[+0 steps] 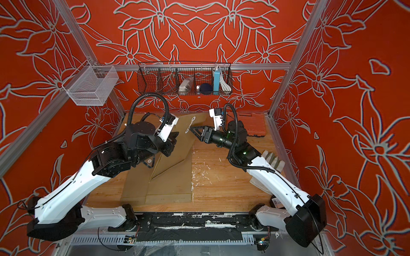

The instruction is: Open the file bag

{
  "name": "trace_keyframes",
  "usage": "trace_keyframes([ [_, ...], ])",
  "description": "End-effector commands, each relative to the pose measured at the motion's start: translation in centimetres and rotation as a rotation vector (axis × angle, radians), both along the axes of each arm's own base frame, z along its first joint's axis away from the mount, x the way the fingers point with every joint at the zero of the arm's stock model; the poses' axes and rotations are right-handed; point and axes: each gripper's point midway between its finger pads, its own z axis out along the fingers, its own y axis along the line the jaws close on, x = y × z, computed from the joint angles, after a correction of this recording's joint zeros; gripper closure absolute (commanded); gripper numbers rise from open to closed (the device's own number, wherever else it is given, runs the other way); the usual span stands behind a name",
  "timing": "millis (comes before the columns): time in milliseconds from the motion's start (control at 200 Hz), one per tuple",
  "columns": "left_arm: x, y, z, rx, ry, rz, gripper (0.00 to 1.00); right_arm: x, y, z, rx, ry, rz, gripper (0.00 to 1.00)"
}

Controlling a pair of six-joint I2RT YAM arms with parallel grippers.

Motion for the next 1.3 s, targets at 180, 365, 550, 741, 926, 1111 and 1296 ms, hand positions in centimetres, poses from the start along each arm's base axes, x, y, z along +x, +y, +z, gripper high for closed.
trace_keyframes([
  [180,-0.1,-0.1,1.4,-0.007,-0.04,0.001,1.0,-0.2,0.7,1.2,0.038,-0.02,0.025,0.54],
  [365,0.0,-0.2,1.3,-0.003,-0.038,0.0,1.0,-0.1,0.8,1.4,0.041,-0.02,0.028,0.65],
  [550,0.1,-0.4,1.4,-0.003,-0.042,-0.002,1.0,-0.2,1.0,1.8,0.043,-0.024,0.037,0.72],
  [741,0.1,-0.6,1.4,0.005,-0.039,-0.005,1.0,-0.2,1.0,2.0,0.044,-0.027,0.04,0.79],
  [926,0.3,-0.6,1.4,0.014,-0.044,-0.003,1.0,-0.1,0.9,1.4,0.023,-0.019,0.029,0.91],
  [1111,0.3,-0.3,1.2,0.025,-0.046,0.006,1.0,-0.2,0.5,1.2,-0.006,-0.034,0.009,1.0],
  [1296,0.4,-0.1,1.0,0.047,-0.044,0.015,1.0,-0.4,0.1,0.8,-0.04,-0.047,-0.003,1.0],
])
